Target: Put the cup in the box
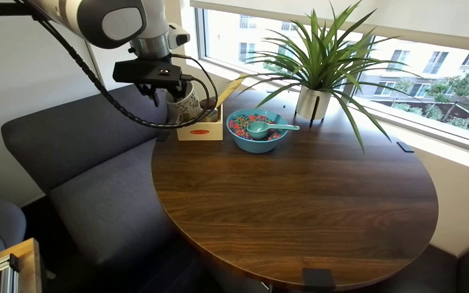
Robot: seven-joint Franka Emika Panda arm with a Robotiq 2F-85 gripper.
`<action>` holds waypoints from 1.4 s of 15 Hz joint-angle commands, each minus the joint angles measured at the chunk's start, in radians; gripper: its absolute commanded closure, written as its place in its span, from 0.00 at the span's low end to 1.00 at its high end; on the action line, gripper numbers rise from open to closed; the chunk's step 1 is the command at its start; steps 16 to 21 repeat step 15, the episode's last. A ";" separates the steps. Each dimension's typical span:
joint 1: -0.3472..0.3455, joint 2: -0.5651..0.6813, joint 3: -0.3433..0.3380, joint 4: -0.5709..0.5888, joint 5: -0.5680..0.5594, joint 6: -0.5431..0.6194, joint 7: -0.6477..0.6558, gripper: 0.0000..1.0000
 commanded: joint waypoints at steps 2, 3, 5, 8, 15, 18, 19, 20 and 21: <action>-0.003 0.006 0.004 0.048 0.035 -0.049 0.013 0.04; -0.003 0.001 0.003 0.061 0.023 -0.048 0.020 0.00; -0.005 -0.008 0.001 0.091 0.007 -0.034 0.025 0.00; -0.007 -0.027 -0.008 0.132 -0.078 -0.040 0.056 0.00; -0.035 -0.094 -0.059 0.215 -0.074 -0.181 0.051 0.00; -0.035 -0.094 -0.059 0.215 -0.074 -0.181 0.051 0.00; -0.035 -0.094 -0.059 0.215 -0.074 -0.181 0.051 0.00; -0.035 -0.094 -0.059 0.215 -0.074 -0.181 0.051 0.00; -0.035 -0.094 -0.059 0.215 -0.074 -0.181 0.051 0.00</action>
